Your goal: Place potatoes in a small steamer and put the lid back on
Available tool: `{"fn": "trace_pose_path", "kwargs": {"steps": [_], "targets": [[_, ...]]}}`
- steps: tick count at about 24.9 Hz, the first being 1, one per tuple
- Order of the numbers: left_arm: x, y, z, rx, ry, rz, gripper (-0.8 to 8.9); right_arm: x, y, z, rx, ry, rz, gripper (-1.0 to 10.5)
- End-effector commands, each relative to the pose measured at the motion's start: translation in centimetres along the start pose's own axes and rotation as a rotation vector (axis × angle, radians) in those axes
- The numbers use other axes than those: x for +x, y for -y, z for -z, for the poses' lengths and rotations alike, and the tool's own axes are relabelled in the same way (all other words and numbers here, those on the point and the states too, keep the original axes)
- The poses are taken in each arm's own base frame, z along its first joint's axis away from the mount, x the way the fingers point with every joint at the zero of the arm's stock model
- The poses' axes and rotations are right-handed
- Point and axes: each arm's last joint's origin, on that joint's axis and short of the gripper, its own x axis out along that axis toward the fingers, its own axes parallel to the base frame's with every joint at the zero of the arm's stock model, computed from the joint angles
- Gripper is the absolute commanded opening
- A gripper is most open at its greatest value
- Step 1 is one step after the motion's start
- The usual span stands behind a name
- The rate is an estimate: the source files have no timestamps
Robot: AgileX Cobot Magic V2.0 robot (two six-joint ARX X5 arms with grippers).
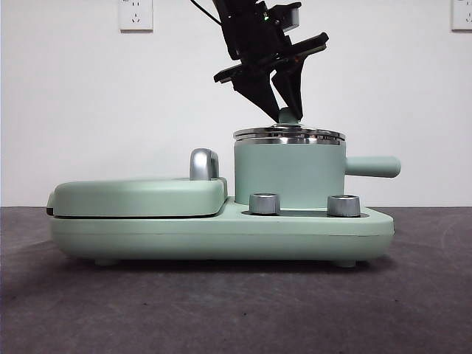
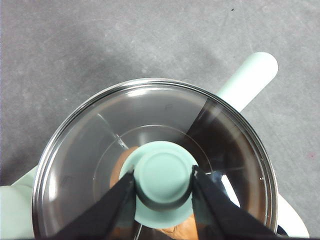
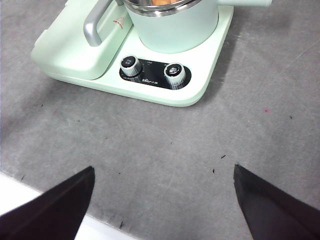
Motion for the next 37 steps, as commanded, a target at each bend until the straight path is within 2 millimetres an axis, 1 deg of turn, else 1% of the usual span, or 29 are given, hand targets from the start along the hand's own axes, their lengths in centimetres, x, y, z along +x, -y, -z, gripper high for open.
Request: {"fn": "trace_pose_path", "kwargs": {"steps": [1, 3, 6, 8, 11, 13, 14, 16, 18, 21, 25, 27, 28, 29, 30, 32, 34, 37], "targets": [[0.1, 0.5, -0.6, 0.017, 0.031, 0.011, 1.70, -0.1, -0.1, -0.2, 0.007, 0.010, -0.015, 4.4], [0.1, 0.5, -0.6, 0.017, 0.033, 0.011, 2.68, -0.1, -0.1, -0.2, 0.007, 0.010, -0.015, 4.4], [0.1, 0.4, -0.9, 0.018, 0.062, 0.010, 4.91, -0.1, -0.1, -0.2, 0.007, 0.010, -0.015, 4.4], [0.1, 0.2, -0.9, 0.013, 0.062, 0.006, 5.68, -0.1, -0.1, -0.2, 0.006, 0.010, -0.015, 4.4], [0.0, 0.0, -0.8, 0.010, 0.053, 0.004, 5.68, -0.1, -0.1, -0.2, 0.005, 0.010, -0.015, 4.4], [-1.0, -0.2, -0.9, 0.007, 0.053, 0.002, 5.68, -0.1, -0.1, -0.2, 0.005, 0.010, -0.015, 4.4], [-1.8, -0.2, -0.9, 0.009, 0.052, 0.000, 5.67, -0.1, -0.1, -0.2, 0.004, 0.010, -0.015, 4.4], [-4.0, -0.2, -1.0, 0.015, 0.041, -0.002, 5.66, -0.1, -0.1, -0.2, 0.002, 0.010, -0.014, 4.4], [-7.5, -0.1, -0.9, 0.020, 0.041, -0.005, 5.61, -0.1, -0.1, -0.2, -0.002, 0.012, -0.014, 4.4], [-14.1, 0.2, -0.6, 0.020, 0.074, -0.007, 5.60, -0.1, -0.1, -0.2, -0.003, 0.011, -0.015, 4.4], [-22.6, 0.8, 1.6, 0.017, 0.098, -0.008, 5.56, -0.1, -0.1, -0.2, -0.036, 0.013, -0.015, 4.4], [-26.1, 1.1, 3.3, 0.018, 0.129, -0.008, 5.56, -0.1, -0.2, -0.3, -0.057, 0.017, -0.017, 4.4], [-27.5, 1.2, 4.5, 0.015, 0.136, -0.008, 5.56, -0.1, -0.2, -0.3, -0.062, 0.018, -0.018, 4.4], [-28.6, 1.3, 5.8, 0.007, 0.134, -0.005, 5.56, -0.1, -0.2, -0.3, -0.069, 0.018, -0.018, 4.4], [-29.2, 1.4, 6.6, 0.001, 0.132, -0.003, 5.56, -0.1, -0.2, -0.3, -0.074, 0.018, -0.018, 4.4], [-30.2, 1.6, 8.9, -0.017, 0.121, 0.005, 5.57, -0.1, -0.2, -0.3, -0.081, 0.018, -0.017, 4.4], [-30.8, 1.7, 11.3, -0.031, 0.116, 0.009, 5.56, -0.1, -0.2, -0.3, -0.091, 0.019, -0.017, 4.4], [-31.3, 1.8, 14.9, -0.038, 0.134, 0.009, 5.56, -0.1, -0.2, -0.3, -0.135, 0.020, -0.017, 4.4]]}}
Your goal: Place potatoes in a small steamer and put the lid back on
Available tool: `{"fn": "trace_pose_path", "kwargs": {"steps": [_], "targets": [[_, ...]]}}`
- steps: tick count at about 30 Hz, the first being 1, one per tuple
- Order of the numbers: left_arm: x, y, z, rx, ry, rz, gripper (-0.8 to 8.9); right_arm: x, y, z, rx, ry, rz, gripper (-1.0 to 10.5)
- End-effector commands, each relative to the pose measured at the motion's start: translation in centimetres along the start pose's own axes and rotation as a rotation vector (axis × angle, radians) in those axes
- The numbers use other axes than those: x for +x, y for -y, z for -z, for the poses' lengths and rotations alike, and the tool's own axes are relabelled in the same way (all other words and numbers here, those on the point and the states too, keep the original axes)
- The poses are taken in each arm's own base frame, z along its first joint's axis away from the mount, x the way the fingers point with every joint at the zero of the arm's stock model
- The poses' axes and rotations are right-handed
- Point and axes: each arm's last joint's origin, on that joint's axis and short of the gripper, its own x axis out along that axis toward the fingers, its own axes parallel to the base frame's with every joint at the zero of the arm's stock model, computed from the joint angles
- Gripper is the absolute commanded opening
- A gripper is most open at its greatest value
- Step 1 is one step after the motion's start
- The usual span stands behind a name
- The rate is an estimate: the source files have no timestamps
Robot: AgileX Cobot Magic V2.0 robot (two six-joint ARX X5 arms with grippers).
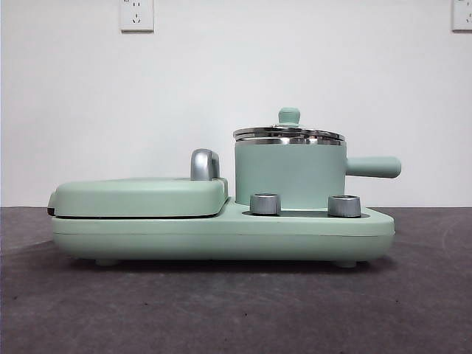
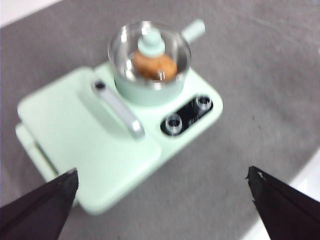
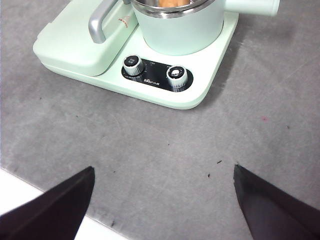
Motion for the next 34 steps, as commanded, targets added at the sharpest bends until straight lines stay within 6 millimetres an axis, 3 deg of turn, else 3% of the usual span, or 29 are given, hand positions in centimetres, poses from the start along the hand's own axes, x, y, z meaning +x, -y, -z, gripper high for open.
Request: {"fn": "trace_pose_path", "kwargs": {"steps": [1, 5, 11, 14, 16, 18, 19, 20, 34], "targets": [[-0.3, 0.1, 3.3, -0.031, 0.015, 0.009, 5.56, -0.1, -0.1, -0.3, -0.071, 0.016, -0.011, 4.4], [-0.8, 0.1, 8.0, -0.073, 0.049, 0.010, 5.56, -0.1, -0.1, -0.3, -0.101, 0.018, -0.012, 4.4], [-0.6, 0.1, 13.1, -0.159, 0.133, 0.018, 5.50, -0.2, -0.2, -0.7, -0.098, 0.057, -0.023, 4.4], [-0.5, 0.0, 14.4, -0.169, 0.155, -0.001, 4.42, -0.2, -0.3, -0.8, -0.096, 0.078, -0.022, 4.4], [-0.5, 0.0, 14.8, -0.168, 0.157, -0.008, 2.63, -0.2, -0.3, -0.9, -0.096, 0.085, -0.024, 3.9], [-0.6, 0.0, 14.8, -0.166, 0.158, -0.008, -0.05, -0.2, -0.3, -0.9, -0.096, 0.085, -0.024, 1.0], [-0.6, 0.0, 14.8, -0.164, 0.161, -0.008, 0.17, -0.2, -0.3, -0.9, -0.096, 0.083, -0.023, -0.2], [-0.6, 0.0, 14.8, -0.165, 0.162, -0.008, 0.10, -0.2, -0.3, -0.9, -0.095, 0.084, -0.023, 0.2], [-0.7, 0.0, 14.4, -0.164, 0.205, -0.003, 0.14, -0.2, -0.3, -0.9, -0.094, 0.086, -0.024, 0.2]]}}
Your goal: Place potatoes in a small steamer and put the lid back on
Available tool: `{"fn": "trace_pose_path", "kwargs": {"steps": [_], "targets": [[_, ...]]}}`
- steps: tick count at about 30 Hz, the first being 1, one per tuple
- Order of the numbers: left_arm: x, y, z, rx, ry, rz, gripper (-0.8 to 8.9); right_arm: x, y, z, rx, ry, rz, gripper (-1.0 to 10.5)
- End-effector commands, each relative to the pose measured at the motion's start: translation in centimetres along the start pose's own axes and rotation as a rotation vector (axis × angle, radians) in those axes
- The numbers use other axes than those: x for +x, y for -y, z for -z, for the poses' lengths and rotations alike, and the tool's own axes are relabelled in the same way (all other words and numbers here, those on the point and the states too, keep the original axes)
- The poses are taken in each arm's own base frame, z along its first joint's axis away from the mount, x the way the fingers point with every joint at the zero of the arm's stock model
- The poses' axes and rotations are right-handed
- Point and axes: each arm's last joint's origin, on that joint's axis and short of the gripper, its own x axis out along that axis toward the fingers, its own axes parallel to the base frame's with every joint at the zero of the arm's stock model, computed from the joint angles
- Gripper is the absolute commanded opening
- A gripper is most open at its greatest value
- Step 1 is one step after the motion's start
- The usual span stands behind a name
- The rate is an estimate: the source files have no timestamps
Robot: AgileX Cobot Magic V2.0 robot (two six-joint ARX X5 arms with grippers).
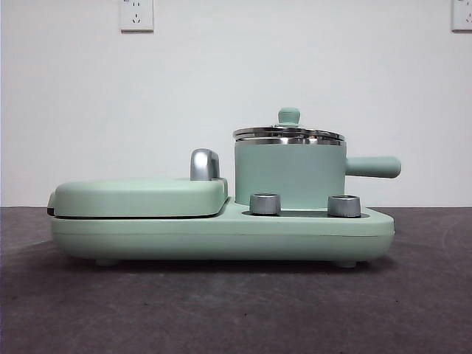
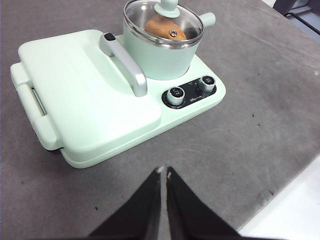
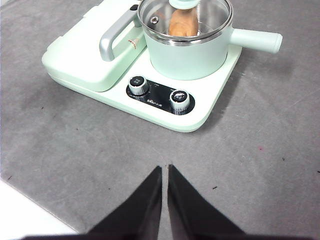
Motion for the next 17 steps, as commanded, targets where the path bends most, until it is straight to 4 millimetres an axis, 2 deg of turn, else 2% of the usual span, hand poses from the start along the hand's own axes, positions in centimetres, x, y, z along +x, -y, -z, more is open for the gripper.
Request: {"fn": "trace_pose_path", "kwargs": {"steps": [1, 5, 8, 10, 12, 17], "targets": [[-0.1, 0.1, -0.1, 0.000, 0.029, 0.008, 0.14, -0.1, -0.1, -0.3, -0.010, 0.014, -0.007, 0.2], [-0.1, -0.5, 0.9, -0.022, 0.095, -0.018, 0.14, -0.1, -0.1, -0.3, -0.009, 0.018, -0.008, 0.2], [1.7, -1.9, 2.7, -0.051, 0.197, -0.047, 0.14, -0.1, -0.1, -0.3, -0.009, 0.017, -0.007, 0.2], [3.1, -3.4, 4.4, -0.051, 0.290, -0.148, 0.14, -0.1, -0.1, -0.3, -0.010, 0.017, -0.007, 0.2], [4.4, -5.1, 7.1, -0.043, 0.350, -0.295, 0.14, -0.1, -0.1, -0.3, -0.010, 0.017, -0.007, 0.2], [7.1, -7.7, 12.8, -0.042, 0.398, -0.507, 0.14, -0.1, -0.1, -0.3, -0.010, 0.018, -0.007, 0.2]]}}
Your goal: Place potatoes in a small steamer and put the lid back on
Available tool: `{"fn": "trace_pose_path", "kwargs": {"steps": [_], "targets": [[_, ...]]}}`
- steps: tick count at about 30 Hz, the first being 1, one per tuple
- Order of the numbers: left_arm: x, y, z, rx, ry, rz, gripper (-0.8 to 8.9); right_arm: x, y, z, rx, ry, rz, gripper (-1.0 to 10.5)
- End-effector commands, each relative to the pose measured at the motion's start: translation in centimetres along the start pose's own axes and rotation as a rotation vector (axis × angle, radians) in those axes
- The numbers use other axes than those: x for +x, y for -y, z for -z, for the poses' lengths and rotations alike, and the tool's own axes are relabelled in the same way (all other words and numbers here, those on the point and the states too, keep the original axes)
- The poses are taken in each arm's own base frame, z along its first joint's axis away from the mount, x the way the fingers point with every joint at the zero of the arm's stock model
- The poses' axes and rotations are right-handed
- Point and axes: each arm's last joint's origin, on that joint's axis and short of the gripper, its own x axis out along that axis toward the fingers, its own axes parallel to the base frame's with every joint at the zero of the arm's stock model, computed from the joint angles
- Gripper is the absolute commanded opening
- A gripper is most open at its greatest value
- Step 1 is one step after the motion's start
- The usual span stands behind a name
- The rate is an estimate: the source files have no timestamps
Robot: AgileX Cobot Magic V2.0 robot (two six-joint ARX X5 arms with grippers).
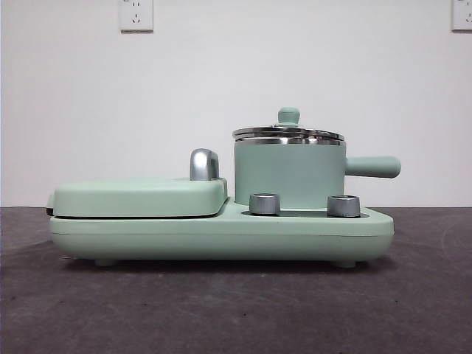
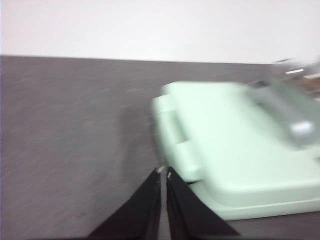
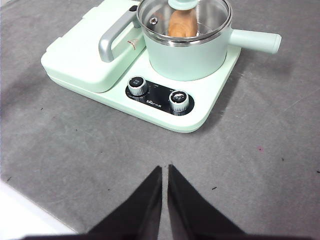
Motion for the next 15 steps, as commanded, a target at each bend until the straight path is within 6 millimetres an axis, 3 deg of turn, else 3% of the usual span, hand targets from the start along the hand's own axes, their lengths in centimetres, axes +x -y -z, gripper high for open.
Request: {"fn": "trace_pose_path", "kwargs": {"steps": [1, 8, 15], "targets": [[0.8, -0.7, 2.9, 0.041, 0.022, -0.076, 0.14, -0.1, -0.1, -0.3, -0.010, 0.015, -0.007, 0.2], [2.2, -1.3, 7.1, 0.024, 0.019, -0.124, 0.14, -0.1, -0.1, -0.3, -0.010, 0.015, -0.007, 0.2], [2.2, -1.3, 6.8, 0.027, 0.053, -0.122, 0.14, -0.2, -0.1, -0.3, -0.010, 0.016, -0.008, 0.2]]}}
